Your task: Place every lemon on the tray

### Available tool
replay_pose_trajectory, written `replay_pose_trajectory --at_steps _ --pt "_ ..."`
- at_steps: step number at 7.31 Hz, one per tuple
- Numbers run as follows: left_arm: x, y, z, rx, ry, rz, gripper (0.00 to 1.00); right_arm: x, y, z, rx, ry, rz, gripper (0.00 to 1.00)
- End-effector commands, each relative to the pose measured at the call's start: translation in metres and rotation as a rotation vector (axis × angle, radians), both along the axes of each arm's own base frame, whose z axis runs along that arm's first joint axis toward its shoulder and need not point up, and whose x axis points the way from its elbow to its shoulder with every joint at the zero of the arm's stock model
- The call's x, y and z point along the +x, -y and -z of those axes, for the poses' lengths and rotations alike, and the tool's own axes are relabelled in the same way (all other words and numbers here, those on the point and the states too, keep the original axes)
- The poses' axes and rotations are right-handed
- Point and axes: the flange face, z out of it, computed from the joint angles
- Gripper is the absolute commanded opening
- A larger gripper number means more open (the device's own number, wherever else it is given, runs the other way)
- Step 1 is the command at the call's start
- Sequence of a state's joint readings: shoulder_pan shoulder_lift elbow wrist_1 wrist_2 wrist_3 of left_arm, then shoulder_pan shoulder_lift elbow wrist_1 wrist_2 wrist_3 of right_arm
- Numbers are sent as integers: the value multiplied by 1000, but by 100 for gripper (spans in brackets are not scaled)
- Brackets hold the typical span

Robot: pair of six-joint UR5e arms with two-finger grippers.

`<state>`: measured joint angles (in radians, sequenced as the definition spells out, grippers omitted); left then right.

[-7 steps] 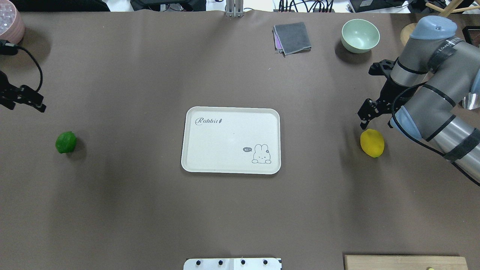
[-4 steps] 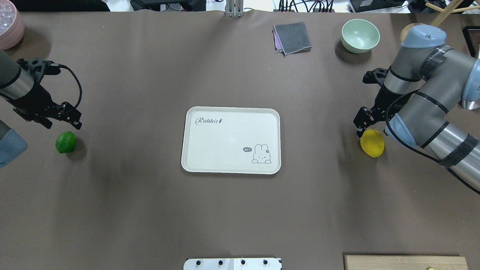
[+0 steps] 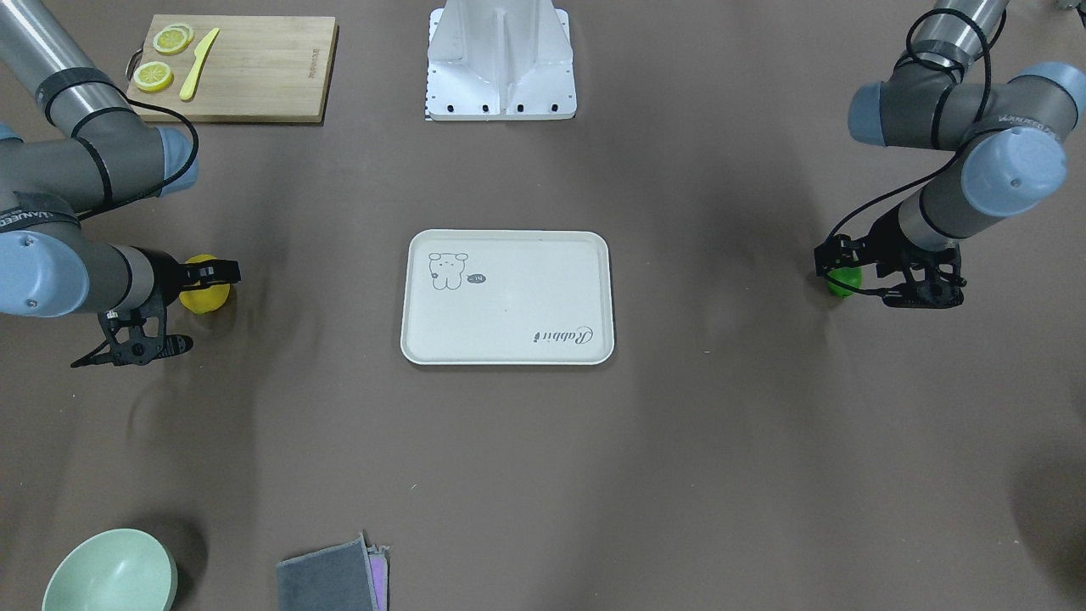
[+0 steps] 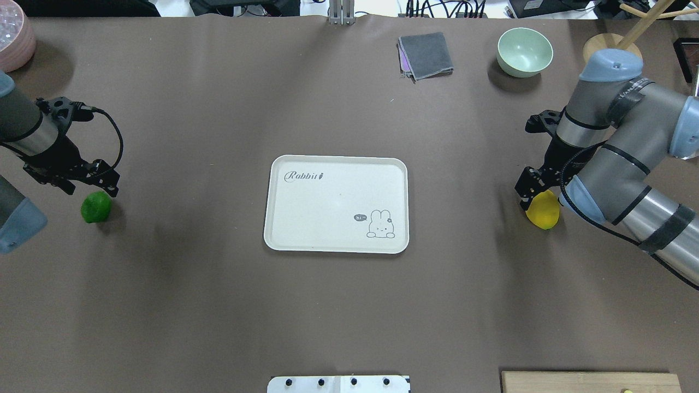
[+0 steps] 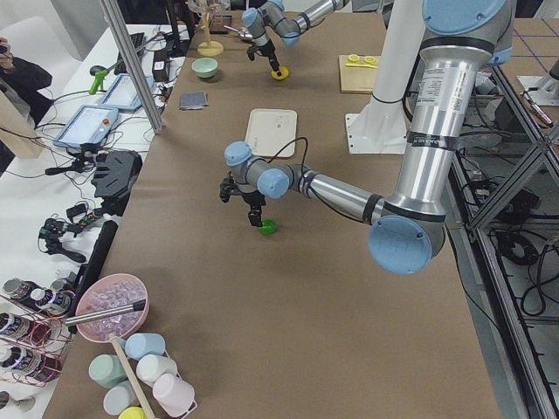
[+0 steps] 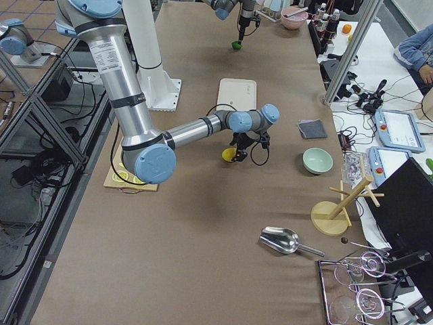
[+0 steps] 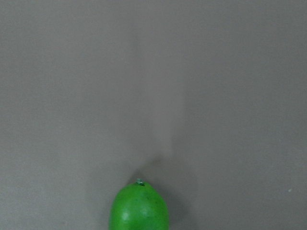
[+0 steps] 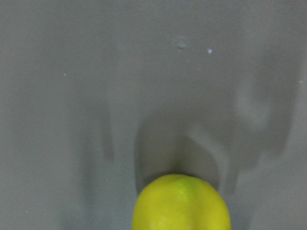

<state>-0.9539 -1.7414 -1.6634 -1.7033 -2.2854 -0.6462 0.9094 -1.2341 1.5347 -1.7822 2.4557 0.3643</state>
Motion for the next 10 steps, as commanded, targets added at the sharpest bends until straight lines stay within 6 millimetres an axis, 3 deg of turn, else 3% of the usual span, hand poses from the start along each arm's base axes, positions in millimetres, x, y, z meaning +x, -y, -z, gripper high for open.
replay_pose_trajectory --at_steps 1,2,3,4,5,6,8,9,10 --pt "1 1 -14 -4 15 -15 97 2 -3 -7 -4 -4 4 75" --pt "3 2 -21 -13 21 -18 97 1 -3 -8 -8 -6 6 51" --pt "12 0 -24 -19 25 -33 97 2 -3 -8 -15 -10 4 35" --pt "14 1 -27 -24 29 -35 97 5 -1 -6 -17 -12 -2 25" --pt "16 1 -32 -36 30 -39 97 10 5 2 -17 0 -14 25" --pt "16 1 -34 -44 30 -40 97 8 11 27 17 28 -19 25" --pt "21 -2 -36 -45 32 -54 93 -10 37 104 95 91 -32 25" --pt "23 -3 -40 -53 37 -58 80 -18 47 132 111 107 -50 25" --pt "23 -5 -40 -61 29 -62 59 -35 47 162 114 125 -58 25"
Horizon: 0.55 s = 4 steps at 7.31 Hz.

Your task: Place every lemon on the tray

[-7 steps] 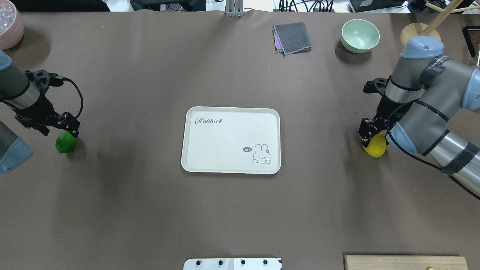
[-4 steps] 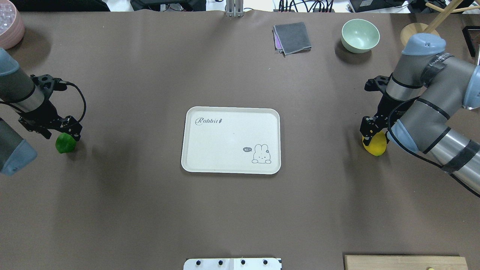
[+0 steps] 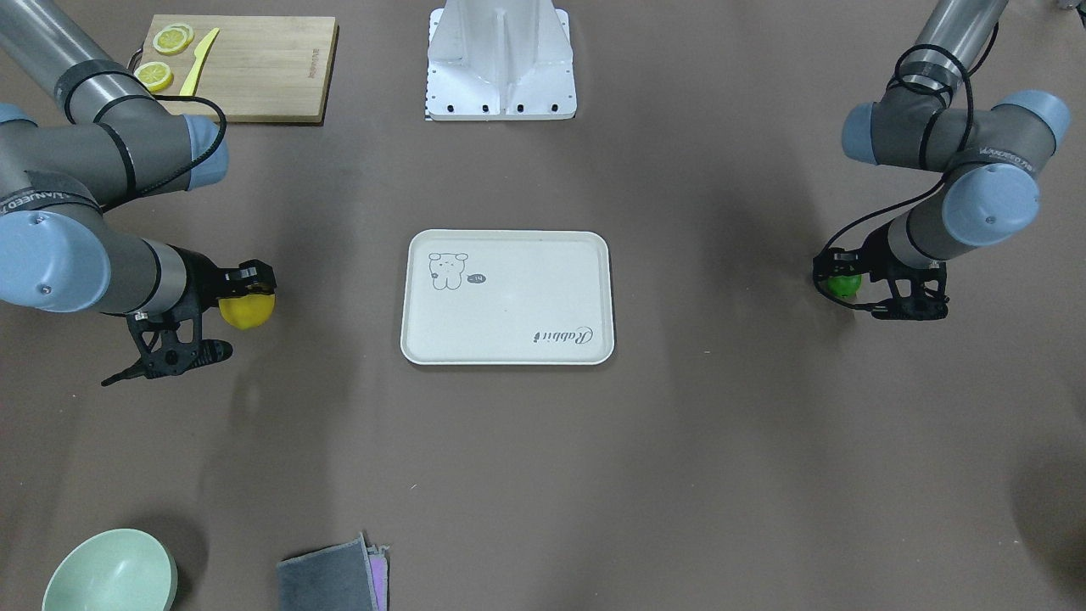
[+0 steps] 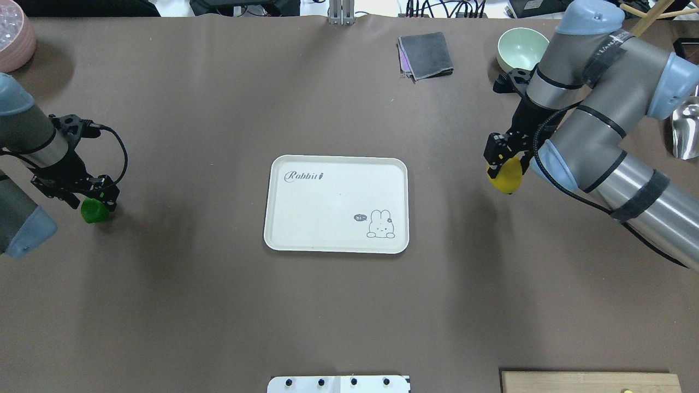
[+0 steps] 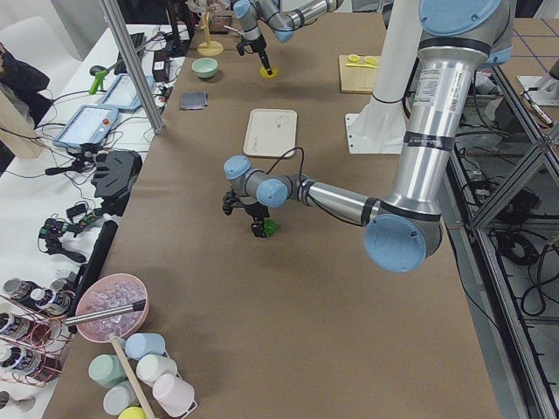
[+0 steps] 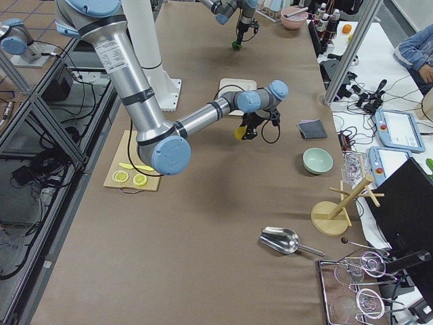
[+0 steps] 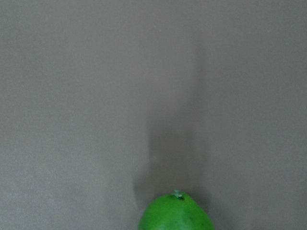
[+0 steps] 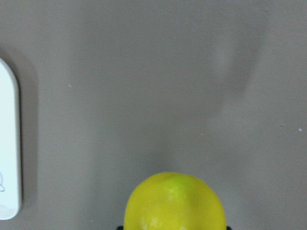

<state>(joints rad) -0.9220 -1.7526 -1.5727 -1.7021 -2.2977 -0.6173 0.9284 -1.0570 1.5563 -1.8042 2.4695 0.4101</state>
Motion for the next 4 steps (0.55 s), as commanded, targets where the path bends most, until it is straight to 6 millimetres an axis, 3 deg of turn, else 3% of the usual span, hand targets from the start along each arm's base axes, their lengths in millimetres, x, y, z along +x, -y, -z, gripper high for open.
replay_pose_trajectory --at_steps 1,2,3,4 --pt "1 -4 -1 -23 -24 -15 26 -39 -2 61 -7 30 -16 25" --pt "-1 -5 14 -30 -53 -18 1 -59 -9 75 -45 26 -54 25" --pt "-19 -4 33 -65 -92 -3 0 -84 -16 84 -30 37 -77 25" --pt "-38 -3 60 -85 -89 25 0 -97 -11 88 11 52 -85 25"
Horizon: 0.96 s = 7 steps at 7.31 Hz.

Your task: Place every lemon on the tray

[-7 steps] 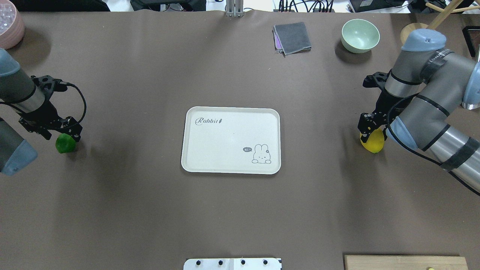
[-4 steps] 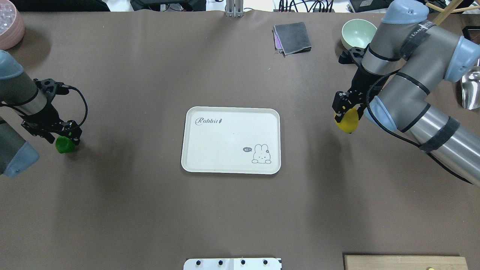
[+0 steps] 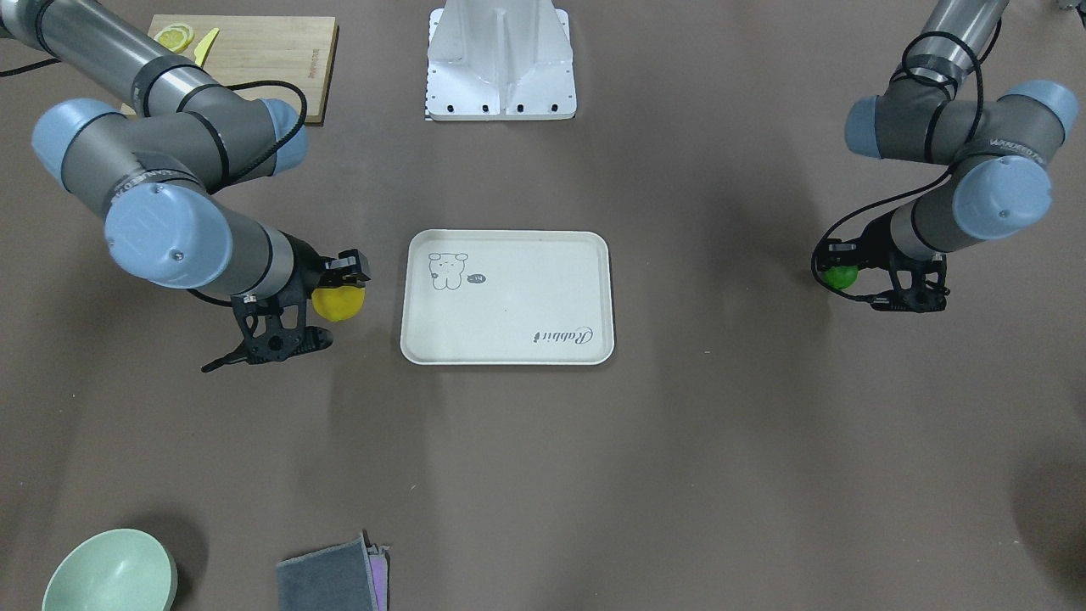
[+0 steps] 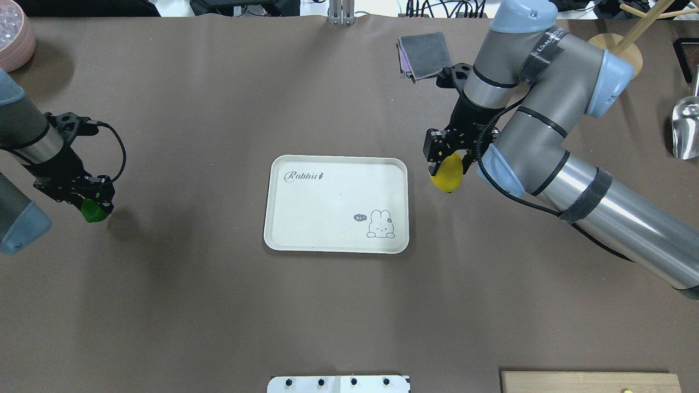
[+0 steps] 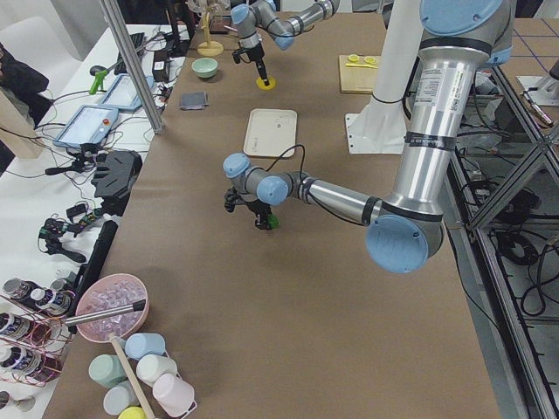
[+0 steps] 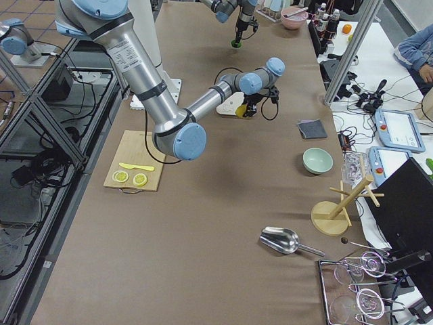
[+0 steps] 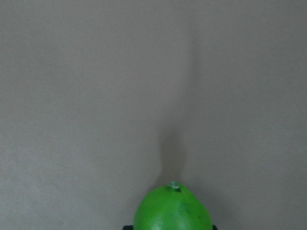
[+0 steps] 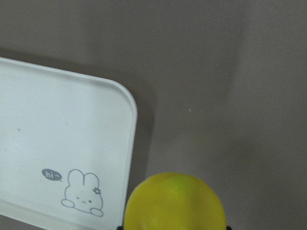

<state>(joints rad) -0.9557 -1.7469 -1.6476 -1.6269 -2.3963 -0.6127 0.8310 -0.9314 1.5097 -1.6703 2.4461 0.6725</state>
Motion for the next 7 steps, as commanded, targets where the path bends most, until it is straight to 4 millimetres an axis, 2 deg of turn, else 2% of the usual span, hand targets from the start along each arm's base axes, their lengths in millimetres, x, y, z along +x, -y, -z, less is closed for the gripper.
replay_pose_trajectory --at_steps 1,2,5,6,7 --pt "-25 -5 56 -12 -28 25 0 -36 0 15 36 20 -7 25" --pt "-24 -5 63 -1 -36 23 0 -50 -6 18 35 19 11 25" --pt "1 17 102 36 -67 17 0 -85 16 19 -46 -9 33 25" --pt "23 30 112 37 -71 -1 0 -93 15 28 -61 -8 33 25" --pt "43 52 131 36 -91 -13 0 -103 10 33 -61 -9 43 25"
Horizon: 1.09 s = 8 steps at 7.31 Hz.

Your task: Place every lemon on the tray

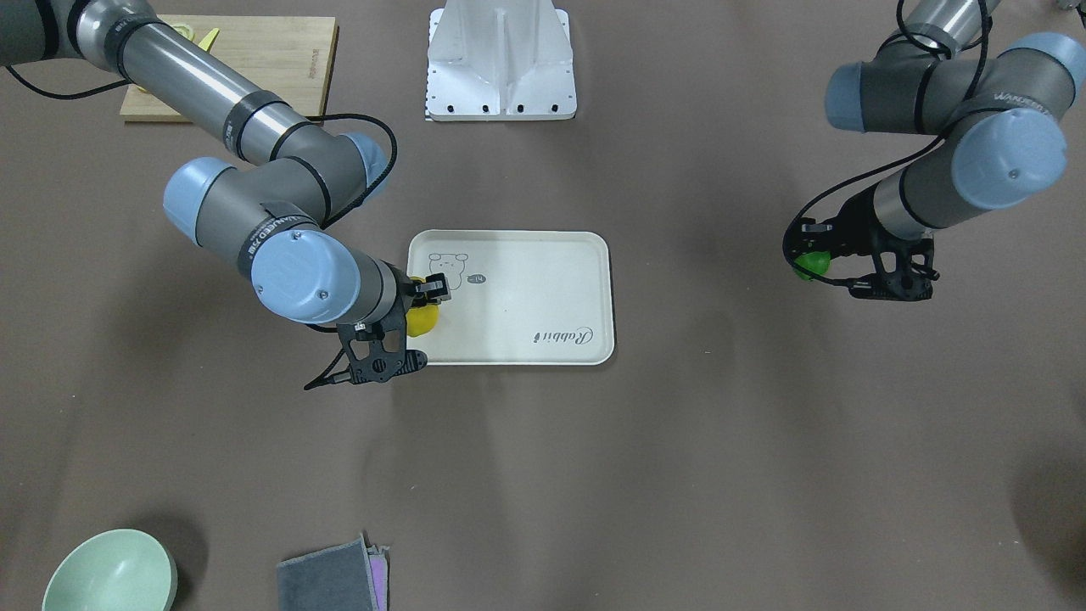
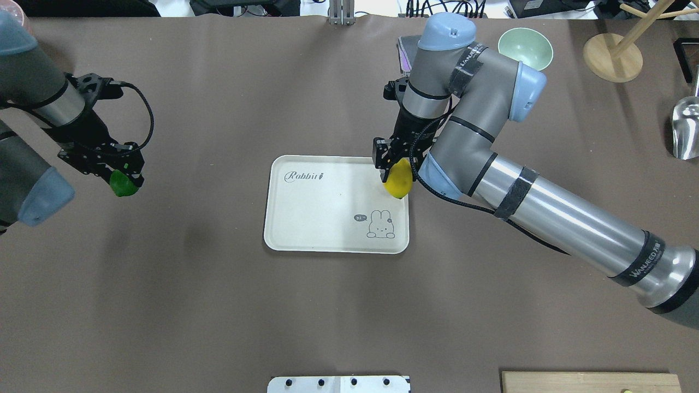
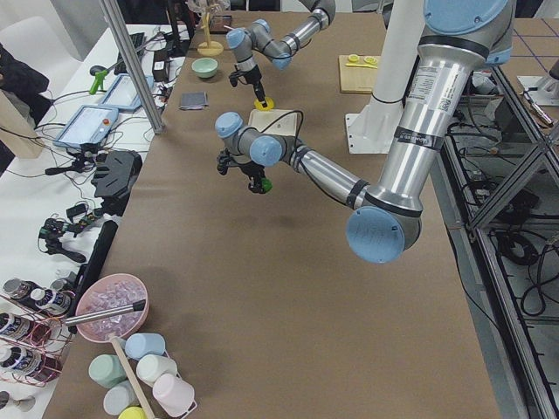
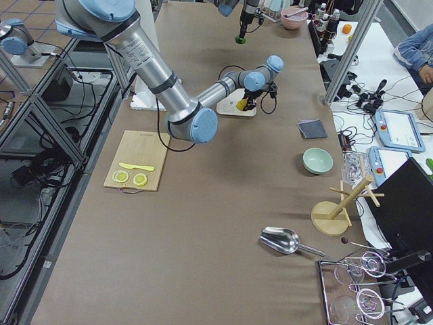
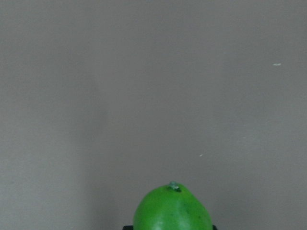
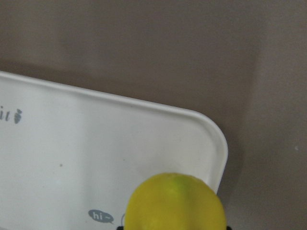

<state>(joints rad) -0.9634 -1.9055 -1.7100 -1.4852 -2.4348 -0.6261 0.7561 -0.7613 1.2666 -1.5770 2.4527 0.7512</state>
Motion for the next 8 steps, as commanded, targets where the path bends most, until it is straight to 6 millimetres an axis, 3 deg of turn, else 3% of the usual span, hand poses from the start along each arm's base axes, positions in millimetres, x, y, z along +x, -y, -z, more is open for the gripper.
replay_pose_trajectory --at_steps 1,2,3,4,5,7,8 --pt "43 25 25 -51 -65 -56 0 -22 -9 10 -14 -2 24 26" --pt "53 22 33 -105 -61 -25 0 -23 -11 4 -22 -7 29 26" --pt "79 11 54 -128 -65 -29 0 -24 -13 -2 -28 -13 29 34" --pt "111 -1 81 -157 -65 -38 0 -23 -13 -4 -31 -15 30 51" --pt "131 -8 99 -186 -58 -31 0 -21 -10 -2 -28 -13 25 100" --pt "157 4 120 -201 -56 -30 0 -5 5 2 -30 -3 1 100" --pt "184 -6 134 -210 -62 -43 0 18 23 3 -41 11 -27 100"
